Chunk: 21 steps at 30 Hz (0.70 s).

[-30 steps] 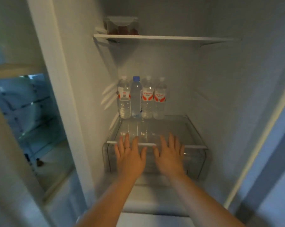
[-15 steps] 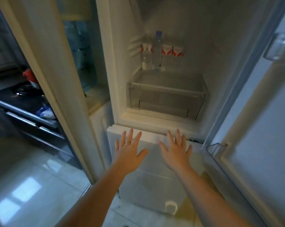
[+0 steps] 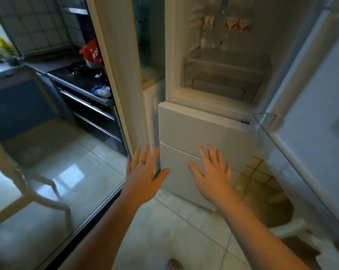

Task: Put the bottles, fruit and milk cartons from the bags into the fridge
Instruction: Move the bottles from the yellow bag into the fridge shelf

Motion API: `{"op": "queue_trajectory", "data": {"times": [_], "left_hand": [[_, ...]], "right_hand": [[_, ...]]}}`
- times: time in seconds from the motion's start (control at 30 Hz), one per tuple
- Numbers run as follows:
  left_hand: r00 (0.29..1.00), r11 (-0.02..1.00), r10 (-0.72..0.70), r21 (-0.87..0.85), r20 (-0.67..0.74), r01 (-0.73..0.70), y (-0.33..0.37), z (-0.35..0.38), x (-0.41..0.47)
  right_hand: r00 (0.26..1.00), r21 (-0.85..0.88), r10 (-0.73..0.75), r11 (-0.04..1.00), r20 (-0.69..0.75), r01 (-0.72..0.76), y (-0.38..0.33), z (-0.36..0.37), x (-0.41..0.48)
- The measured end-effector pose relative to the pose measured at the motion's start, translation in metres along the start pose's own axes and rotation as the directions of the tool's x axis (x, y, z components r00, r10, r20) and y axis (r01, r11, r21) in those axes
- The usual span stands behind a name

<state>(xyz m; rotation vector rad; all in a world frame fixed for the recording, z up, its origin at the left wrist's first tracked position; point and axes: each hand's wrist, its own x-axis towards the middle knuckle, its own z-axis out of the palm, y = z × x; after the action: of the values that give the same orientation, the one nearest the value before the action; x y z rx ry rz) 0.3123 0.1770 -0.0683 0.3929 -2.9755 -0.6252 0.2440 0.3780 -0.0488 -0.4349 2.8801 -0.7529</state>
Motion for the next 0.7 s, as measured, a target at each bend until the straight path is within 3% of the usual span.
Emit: {"op": "queue_trajectory", "data": {"times": [0.37, 0.7], "left_hand": [[0.999, 0.998, -0.04, -0.041, 0.017, 0.04, -0.001, 0.031, -0.191], [0.986, 0.996, 0.019, -0.091, 0.164, -0.004, 0.046, 0.077, -0.291]], "right_hand": [[0.995, -0.051, -0.023, 0.998, 0.092, 0.028, 0.021, 0.04, -0.201], [0.985, -0.096, 0.103, 0.991, 0.14, -0.09, 0.084, 0.041, -0.317]]}}
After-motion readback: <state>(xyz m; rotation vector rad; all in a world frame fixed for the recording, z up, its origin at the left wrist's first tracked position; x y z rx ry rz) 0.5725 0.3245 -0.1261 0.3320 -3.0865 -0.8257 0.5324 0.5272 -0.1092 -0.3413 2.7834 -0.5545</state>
